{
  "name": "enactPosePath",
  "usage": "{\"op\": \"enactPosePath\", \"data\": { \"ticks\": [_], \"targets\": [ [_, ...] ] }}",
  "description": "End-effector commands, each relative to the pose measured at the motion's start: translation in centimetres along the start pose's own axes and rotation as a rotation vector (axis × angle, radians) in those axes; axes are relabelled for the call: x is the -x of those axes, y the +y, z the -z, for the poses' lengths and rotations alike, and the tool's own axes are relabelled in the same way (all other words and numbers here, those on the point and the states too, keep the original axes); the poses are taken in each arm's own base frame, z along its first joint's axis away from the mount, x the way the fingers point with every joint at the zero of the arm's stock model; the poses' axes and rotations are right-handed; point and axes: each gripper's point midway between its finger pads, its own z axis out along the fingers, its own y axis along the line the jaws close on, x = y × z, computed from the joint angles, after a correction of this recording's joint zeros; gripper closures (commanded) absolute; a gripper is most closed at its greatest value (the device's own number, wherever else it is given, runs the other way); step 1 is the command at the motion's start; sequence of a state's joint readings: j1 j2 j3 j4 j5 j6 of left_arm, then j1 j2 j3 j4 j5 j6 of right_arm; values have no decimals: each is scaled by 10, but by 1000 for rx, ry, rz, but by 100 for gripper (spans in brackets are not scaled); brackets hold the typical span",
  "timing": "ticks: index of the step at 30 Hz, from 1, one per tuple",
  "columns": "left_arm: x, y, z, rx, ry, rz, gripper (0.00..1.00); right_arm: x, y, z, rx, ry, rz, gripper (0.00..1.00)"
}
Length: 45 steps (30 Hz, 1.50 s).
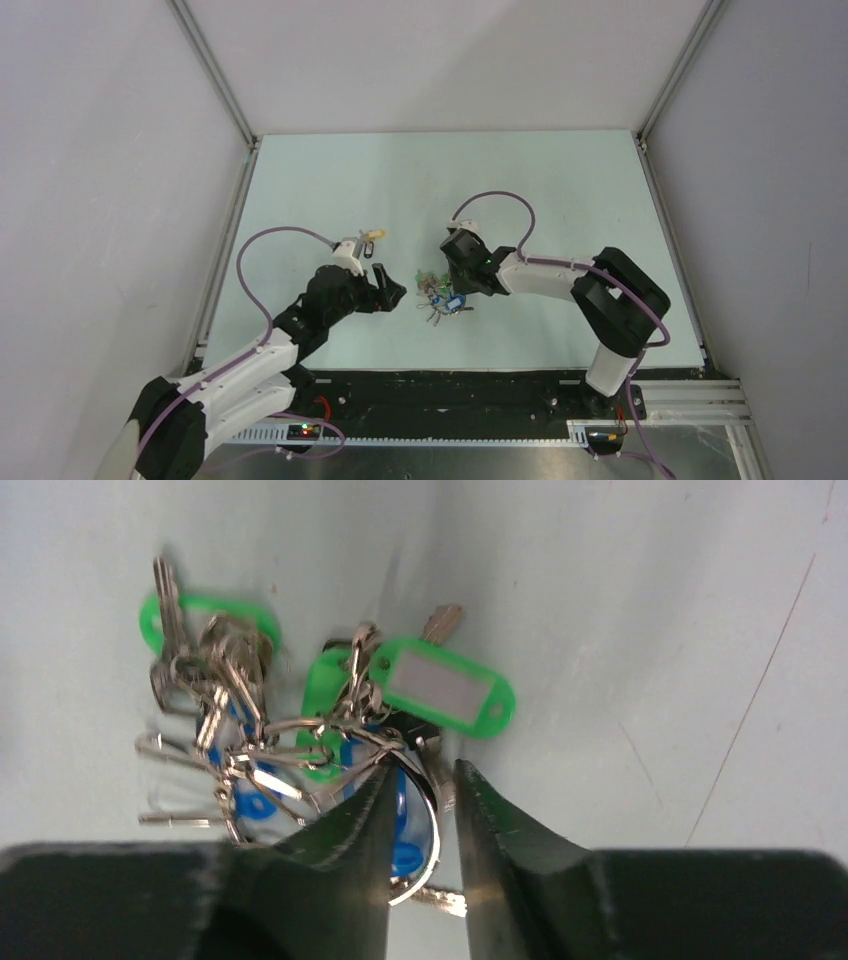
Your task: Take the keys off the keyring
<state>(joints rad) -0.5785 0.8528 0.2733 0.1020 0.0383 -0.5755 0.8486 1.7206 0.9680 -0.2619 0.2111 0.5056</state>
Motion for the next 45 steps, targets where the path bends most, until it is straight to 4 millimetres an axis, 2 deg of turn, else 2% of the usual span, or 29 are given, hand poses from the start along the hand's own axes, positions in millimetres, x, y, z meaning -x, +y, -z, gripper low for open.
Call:
{"op": "enactPosePath", "data": {
  "ticks": [1,2,4,5,9,12,15,17,21,27,32,35,36,41,45],
  "targets": [
    [4,-6,-2,-29,-15,-21,11,-21,-13,-24,-94,60,22,74],
    [3,-6,-3,-29,-10,-24,12,-27,-14,-27,-102,74,37,86],
    [4,-7,-4,-32,-4,-31,12,-28,-11,-26,-89,76,59,100],
    [5,-8,-5,-37,-5,-36,12,-26,-9,-23,-81,68,65,100],
    [11,-14,-6,-53,-10,-61,12,3,1,2,-35,-25,71,100],
    [21,-22,-4,-85,-32,-85,12,35,6,32,-3,-137,75,100],
    [35,-36,2,-134,-73,-112,10,57,6,59,28,-217,72,100],
    [44,-41,7,-156,-109,-131,7,75,7,86,74,-285,63,100],
    [61,-54,19,-207,-183,-164,4,93,7,123,137,-364,53,100],
    [84,-83,38,-346,-305,-167,1,107,4,159,192,-445,53,100],
    [88,-100,39,-439,-329,-185,3,115,5,181,237,-497,71,100],
    [92,-119,41,-535,-357,-224,5,117,8,189,261,-516,86,100],
    [87,-124,38,-557,-339,-236,6,118,8,193,268,-527,92,100],
    [93,-133,25,-562,-344,-254,5,118,13,205,312,-547,110,100],
    [97,-137,8,-554,-342,-297,4,119,18,212,345,-559,119,100]
  ]
}}
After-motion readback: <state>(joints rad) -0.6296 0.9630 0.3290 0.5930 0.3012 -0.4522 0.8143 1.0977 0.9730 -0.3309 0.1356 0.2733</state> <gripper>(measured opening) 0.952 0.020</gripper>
